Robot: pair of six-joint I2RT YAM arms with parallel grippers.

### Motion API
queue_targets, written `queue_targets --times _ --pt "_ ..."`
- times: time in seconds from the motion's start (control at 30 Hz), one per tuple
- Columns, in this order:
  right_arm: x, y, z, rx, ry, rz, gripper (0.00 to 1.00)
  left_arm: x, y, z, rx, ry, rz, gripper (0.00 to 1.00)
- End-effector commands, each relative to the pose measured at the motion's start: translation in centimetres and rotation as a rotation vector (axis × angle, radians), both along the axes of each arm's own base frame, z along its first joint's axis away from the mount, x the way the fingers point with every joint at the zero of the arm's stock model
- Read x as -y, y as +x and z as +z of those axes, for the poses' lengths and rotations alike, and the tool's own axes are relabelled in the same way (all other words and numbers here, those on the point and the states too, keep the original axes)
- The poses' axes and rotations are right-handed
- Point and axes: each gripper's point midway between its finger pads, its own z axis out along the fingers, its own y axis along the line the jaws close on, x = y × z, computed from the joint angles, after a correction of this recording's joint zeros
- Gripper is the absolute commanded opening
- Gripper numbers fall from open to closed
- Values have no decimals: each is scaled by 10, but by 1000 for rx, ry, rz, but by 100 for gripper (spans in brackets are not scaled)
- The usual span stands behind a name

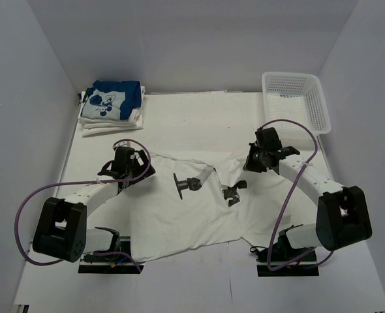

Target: Fold and stack the t-shirts

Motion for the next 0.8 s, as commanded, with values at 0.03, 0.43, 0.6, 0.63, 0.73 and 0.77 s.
queue_targets --times 0.03,0.43,0.6,0.63,0.73,0.77 --pt "-46 60 81 229 227 40 0 -5 3 4 17 30 12 100" --pt "-9 239 124 412 259 -566 29 -25 2 11 18 90 71 100" --pt "-44 263 148 477 244 -298 90 -25 2 17 33 92 64 100" --pt "-52 255 149 462 251 -247 90 -25 2 20 43 89 65 100" --pt "-52 227 130 435 190 -131 90 -22 2 22 53 93 50 100" --pt "-53 221 127 438 186 -107 90 -22 2 22 53 93 49 100"
